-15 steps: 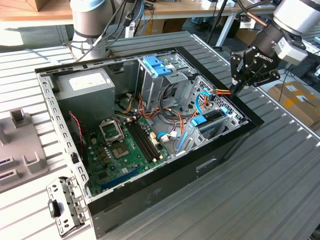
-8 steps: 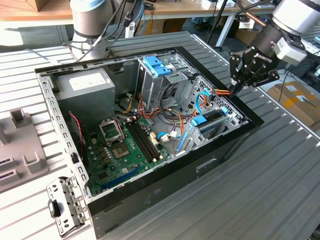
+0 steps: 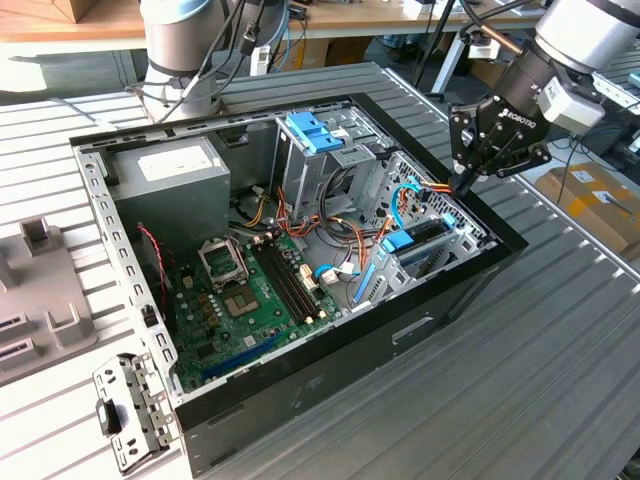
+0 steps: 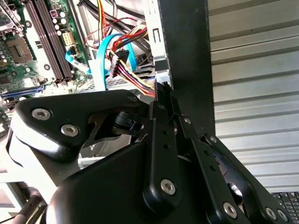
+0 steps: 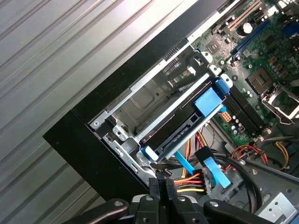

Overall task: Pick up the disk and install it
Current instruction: 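Insert the first disk wire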

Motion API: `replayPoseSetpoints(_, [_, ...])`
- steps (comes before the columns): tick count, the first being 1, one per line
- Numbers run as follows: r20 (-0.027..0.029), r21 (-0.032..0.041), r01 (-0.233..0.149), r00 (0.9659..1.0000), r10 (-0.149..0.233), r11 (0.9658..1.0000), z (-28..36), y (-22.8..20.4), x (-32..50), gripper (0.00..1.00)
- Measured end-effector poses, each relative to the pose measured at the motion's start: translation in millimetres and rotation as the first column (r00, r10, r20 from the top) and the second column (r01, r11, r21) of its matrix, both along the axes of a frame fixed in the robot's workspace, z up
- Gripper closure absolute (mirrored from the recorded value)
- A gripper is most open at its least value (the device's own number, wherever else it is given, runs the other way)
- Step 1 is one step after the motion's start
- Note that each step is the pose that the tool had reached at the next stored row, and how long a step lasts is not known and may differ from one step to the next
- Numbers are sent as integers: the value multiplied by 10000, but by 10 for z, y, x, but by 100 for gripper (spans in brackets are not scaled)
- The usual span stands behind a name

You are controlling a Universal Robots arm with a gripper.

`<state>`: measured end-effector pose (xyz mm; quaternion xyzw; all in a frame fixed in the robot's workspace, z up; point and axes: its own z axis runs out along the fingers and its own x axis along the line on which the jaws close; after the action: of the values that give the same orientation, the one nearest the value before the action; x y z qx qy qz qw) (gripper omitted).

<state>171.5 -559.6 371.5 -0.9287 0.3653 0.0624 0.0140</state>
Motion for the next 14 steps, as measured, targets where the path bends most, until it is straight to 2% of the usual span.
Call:
replayPoseSetpoints(7, [0, -2, 0, 10000, 0, 10000, -10, -22, -121, 83])
replayPoseSetpoints(14, [0, -2, 0, 10000, 0, 10000, -47, -104, -184, 83])
